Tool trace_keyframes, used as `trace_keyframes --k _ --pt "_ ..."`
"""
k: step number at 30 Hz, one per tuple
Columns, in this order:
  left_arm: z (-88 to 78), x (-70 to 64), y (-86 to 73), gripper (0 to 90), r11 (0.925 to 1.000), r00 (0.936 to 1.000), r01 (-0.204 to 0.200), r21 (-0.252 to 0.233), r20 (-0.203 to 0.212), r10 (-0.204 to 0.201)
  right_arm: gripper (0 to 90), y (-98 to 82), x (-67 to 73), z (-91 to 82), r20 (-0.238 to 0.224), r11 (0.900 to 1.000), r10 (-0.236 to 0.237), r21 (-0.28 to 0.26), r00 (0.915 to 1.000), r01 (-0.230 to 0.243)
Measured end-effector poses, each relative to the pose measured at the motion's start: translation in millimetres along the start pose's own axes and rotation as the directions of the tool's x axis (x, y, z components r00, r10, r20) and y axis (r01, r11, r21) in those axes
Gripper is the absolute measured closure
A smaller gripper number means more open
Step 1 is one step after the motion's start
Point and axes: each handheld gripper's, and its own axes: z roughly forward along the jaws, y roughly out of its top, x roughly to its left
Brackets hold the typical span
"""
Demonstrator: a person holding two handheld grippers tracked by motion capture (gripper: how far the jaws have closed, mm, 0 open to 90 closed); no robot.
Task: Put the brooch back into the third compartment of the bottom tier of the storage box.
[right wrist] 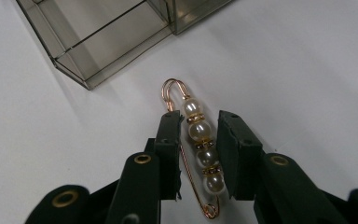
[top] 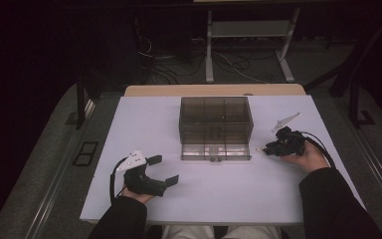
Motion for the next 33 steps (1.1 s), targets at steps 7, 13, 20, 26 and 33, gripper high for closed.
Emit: trace_keyframes --k 7,13,20,26,33 --pt "0.0 -0.1 0.0 0.0 1.0000 1.0000 0.000 0.000 0.000 0.000 73.5 0.3 2.3 -0.5 0.025 1.000 -0.018 0.010 0.9995 0.017" --pt "-0.1 0.0 -0.1 0.0 1.0000 1.0000 0.000 0.000 -0.001 0.000 74.4 0.3 3.1 -0.7 0.025 1.000 -0.024 0.012 0.9994 0.024" --pt "-0.2 0.1 -0.1 0.0 1.0000 1.0000 0.000 0.000 -0.001 0.000 77.8 0.7 5.4 -0.8 0.023 0.999 -0.033 0.019 0.9992 0.033" --pt "-0.1 0.0 -0.1 0.0 1.0000 1.0000 0.000 0.000 -0.001 0.000 78.6 0.8 5.1 -1.5 0.016 0.999 -0.024 0.026 0.9996 0.024" --pt "0.1 0.1 -0.2 0.0 1.0000 1.0000 0.002 0.001 -0.002 -0.002 78.7 0.7 4.5 -4.1 -0.001 1.000 0.001 0.027 1.0000 -0.001"
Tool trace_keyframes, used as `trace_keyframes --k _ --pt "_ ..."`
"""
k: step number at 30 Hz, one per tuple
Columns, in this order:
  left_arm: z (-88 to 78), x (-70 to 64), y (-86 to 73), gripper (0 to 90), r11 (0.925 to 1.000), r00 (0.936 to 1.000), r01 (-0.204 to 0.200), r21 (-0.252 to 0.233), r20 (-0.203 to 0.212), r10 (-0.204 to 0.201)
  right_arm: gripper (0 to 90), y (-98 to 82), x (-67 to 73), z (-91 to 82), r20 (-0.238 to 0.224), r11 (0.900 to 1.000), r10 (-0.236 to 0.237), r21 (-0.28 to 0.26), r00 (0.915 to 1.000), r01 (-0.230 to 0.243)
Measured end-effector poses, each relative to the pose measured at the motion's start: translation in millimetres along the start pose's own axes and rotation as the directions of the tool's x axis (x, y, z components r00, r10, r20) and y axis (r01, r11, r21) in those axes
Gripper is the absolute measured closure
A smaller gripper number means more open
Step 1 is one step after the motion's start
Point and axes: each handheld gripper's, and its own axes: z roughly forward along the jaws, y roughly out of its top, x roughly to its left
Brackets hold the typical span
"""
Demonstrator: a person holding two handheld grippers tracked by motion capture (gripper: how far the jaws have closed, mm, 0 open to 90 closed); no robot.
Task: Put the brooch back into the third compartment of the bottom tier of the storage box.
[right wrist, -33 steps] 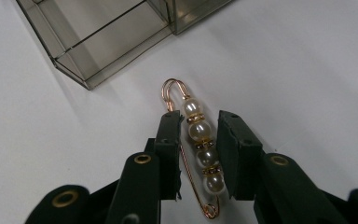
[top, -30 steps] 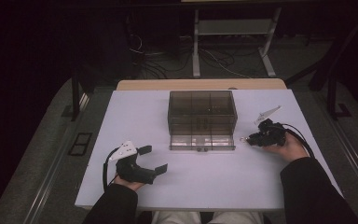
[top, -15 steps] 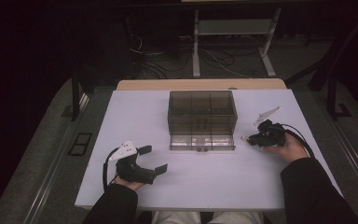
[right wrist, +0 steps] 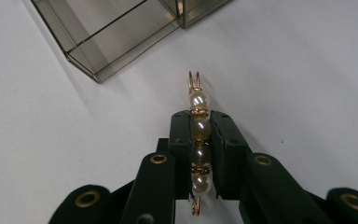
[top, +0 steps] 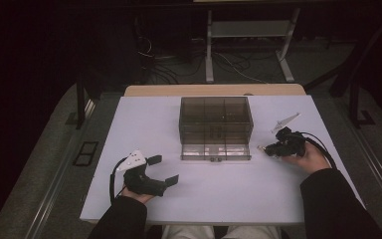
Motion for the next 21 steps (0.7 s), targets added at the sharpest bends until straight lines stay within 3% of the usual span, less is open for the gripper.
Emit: trace_keyframes --k 10,21 --pt "-0.1 0.0 -0.1 0.0 1.0000 1.0000 0.001 -0.001 -0.002 -0.001 78.7 1.0 0.6 -10.0 -0.015 0.999 0.031 -0.033 0.9994 -0.032" --pt "-0.5 0.0 -0.2 0.0 1.0000 1.0000 0.002 0.000 -0.004 -0.002 78.7 10.6 5.3 -26.9 -0.016 0.998 0.024 -0.060 0.9996 -0.025"
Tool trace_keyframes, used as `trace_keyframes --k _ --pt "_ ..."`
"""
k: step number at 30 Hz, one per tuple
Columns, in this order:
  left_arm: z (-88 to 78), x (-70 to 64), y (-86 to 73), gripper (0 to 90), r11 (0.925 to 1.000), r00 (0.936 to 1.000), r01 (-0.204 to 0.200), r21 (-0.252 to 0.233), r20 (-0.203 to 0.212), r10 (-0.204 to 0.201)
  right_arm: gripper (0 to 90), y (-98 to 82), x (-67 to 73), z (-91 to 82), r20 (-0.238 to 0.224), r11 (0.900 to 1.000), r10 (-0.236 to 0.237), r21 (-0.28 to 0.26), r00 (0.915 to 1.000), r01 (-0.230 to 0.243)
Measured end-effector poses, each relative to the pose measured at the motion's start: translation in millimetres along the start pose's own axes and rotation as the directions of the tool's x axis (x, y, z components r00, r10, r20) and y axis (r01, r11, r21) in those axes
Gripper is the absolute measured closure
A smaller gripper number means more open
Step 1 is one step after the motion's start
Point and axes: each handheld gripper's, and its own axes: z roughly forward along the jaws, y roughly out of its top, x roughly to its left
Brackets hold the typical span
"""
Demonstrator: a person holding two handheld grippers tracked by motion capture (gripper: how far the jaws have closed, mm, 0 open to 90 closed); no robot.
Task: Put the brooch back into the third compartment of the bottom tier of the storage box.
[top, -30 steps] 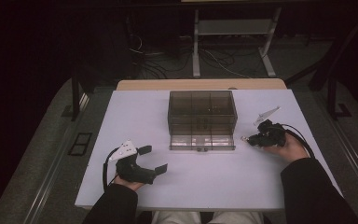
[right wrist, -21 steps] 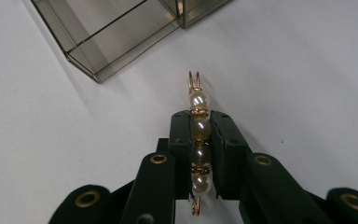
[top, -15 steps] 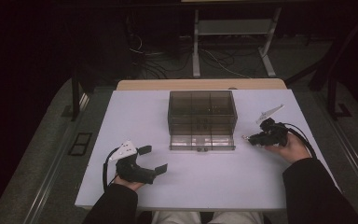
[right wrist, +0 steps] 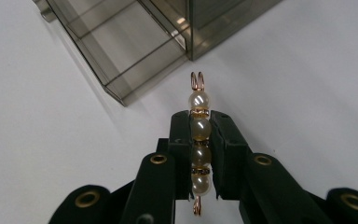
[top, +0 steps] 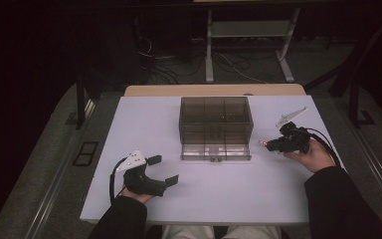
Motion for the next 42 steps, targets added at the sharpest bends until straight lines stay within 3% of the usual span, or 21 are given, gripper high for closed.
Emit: trace_keyframes --k 18,26,42 --pt "-0.4 0.1 -0.1 0.0 1.0000 1.0000 0.001 -0.002 0.002 -0.001 78.6 19.2 12.4 -18.6 0.017 0.999 -0.034 -0.023 0.9993 0.035" --pt "-0.6 -0.2 -0.1 0.0 1.0000 1.0000 0.002 -0.005 0.003 -0.002 78.7 36.0 23.0 -24.2 0.013 0.997 -0.063 -0.034 0.9979 0.063" --pt "-0.7 -0.2 0.1 0.0 1.0000 1.0000 0.002 -0.007 0.005 -0.002 78.7 55.5 36.7 -11.4 -0.017 0.994 -0.100 -0.039 0.9948 0.099"
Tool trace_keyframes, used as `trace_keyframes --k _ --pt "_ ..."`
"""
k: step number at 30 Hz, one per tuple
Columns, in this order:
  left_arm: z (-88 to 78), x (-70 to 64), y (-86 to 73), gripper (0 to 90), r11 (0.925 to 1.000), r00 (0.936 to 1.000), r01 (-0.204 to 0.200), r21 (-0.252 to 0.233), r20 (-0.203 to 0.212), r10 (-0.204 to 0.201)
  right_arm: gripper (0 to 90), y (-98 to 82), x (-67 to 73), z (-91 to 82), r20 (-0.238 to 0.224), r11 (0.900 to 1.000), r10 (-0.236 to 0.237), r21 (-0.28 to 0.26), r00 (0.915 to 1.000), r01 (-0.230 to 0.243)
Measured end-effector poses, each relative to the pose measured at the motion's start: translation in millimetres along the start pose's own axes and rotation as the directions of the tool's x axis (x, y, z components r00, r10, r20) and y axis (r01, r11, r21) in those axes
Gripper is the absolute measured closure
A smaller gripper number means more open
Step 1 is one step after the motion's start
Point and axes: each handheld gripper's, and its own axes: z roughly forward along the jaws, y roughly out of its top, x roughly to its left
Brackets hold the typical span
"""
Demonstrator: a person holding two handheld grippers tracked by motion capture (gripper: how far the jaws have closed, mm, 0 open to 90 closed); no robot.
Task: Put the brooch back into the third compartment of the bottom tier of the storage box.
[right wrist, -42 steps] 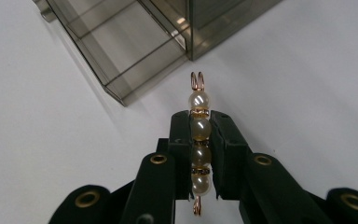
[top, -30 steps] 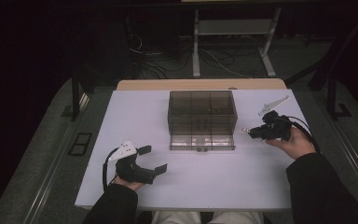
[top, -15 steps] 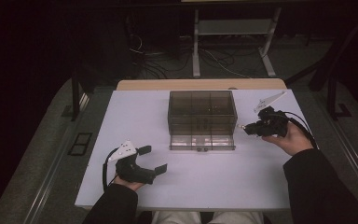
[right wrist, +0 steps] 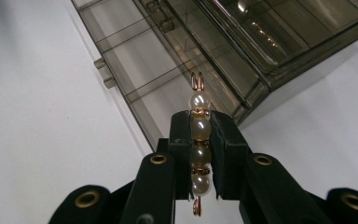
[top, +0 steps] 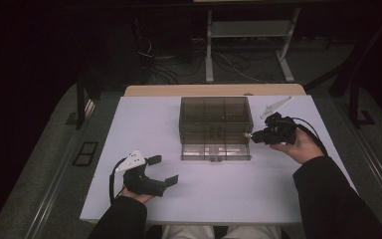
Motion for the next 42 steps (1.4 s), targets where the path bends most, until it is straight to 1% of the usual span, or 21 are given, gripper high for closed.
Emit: trace_keyframes --k 10,14,22,28,36,42 --pt "0.2 -0.2 0.1 0.0 1.0000 1.0000 -0.001 0.001 0.001 0.001 78.7 4.9 3.3 11.1 -0.015 1.000 -0.014 0.019 0.9998 0.015" --pt "0.2 -0.1 0.2 0.0 1.0000 1.0000 -0.002 0.001 0.002 0.002 78.6 7.1 4.3 15.1 -0.021 1.000 -0.018 0.018 0.9996 0.018" --pt "-0.1 -0.1 0.3 0.0 1.0000 1.0000 -0.004 0.001 0.003 0.004 78.7 9.5 5.2 24.9 -0.032 1.000 -0.010 0.023 0.9994 0.010" --pt "-0.4 -0.1 0.4 0.0 1.0000 1.0000 -0.003 0.000 0.002 0.003 78.7 10.6 6.0 31.4 -0.035 0.999 -0.013 0.035 0.9993 0.014" --pt "-0.3 0.0 0.5 0.0 1.0000 1.0000 -0.003 0.000 0.004 0.003 78.7 12.5 7.0 39.2 -0.043 0.999 -0.017 0.038 0.9989 0.019" --pt "-0.5 0.2 0.5 0.0 1.0000 1.0000 -0.002 -0.001 0.004 0.002 78.6 13.2 7.4 44.8 -0.043 0.999 -0.012 0.042 0.9990 0.014"
